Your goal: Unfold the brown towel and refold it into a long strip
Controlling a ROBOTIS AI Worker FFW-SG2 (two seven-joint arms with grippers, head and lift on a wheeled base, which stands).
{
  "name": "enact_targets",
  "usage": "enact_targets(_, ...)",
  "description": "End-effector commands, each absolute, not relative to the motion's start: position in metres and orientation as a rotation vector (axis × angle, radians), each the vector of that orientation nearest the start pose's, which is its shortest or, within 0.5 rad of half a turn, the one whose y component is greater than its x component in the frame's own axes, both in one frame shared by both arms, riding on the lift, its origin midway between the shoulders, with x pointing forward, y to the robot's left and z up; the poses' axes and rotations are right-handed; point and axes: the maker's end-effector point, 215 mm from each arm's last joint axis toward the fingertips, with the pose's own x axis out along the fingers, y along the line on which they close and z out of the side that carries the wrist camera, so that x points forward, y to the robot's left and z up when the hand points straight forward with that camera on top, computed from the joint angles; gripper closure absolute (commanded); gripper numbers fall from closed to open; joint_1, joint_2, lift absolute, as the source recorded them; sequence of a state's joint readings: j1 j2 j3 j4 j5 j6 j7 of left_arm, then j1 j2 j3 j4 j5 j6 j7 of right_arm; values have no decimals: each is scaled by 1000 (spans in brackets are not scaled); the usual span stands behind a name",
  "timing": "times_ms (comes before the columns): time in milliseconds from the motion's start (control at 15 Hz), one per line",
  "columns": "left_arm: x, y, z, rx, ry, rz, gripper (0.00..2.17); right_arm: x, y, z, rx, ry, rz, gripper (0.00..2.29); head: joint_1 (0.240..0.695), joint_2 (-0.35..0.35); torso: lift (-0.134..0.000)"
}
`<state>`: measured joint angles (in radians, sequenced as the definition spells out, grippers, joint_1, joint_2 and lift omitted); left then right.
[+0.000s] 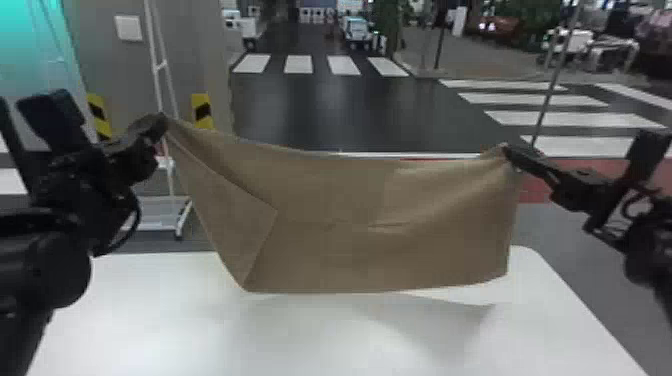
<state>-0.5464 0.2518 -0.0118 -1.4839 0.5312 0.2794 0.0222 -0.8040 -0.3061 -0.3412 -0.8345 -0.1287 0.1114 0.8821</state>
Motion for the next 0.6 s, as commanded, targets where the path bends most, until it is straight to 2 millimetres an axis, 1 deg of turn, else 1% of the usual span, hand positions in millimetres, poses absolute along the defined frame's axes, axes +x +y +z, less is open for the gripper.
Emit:
enact_targets(0, 726, 295, -34, -443, -294, -206, 1447, 733, -403, -104, 202, -230, 465, 1538, 342, -64, -123)
enact_targets(67, 715, 295, -46, -506, -291, -294, 1447, 725, -403, -101, 235, -256, 499, 1538, 312, -67, -123)
enact_targets(133, 704, 305, -88, -495, -240, -299, 1447, 712, -414, -111, 245, -251, 517, 1538, 264, -79, -123)
enact_targets(200, 694, 314, -138, -456, -172, -256, 1447, 698, -428, -118, 208, -232, 515, 1538, 259, -83, -123)
enact_targets(267, 681, 326, -162, -431, -144, -230, 1447, 690, -445, -120, 203, -227, 500, 1538, 275, -84, -123)
enact_targets(333, 665, 335, -171, -426, -136, -224, 1447, 681, -466, -115, 225, -244, 479, 1538, 305, -85, -123)
enact_targets(400, 655, 333, -167, -411, -140, -233, 1447, 674, -482, -107, 249, -268, 466, 1538, 329, -87, -123)
enact_targets(467, 652, 330, -164, -405, -129, -240, 1447, 671, -491, -103, 271, -275, 457, 1538, 352, -93, -123)
enact_targets(533, 652, 334, -165, -404, -117, -230, 1447, 668, -501, -101, 292, -278, 443, 1538, 367, -112, -123)
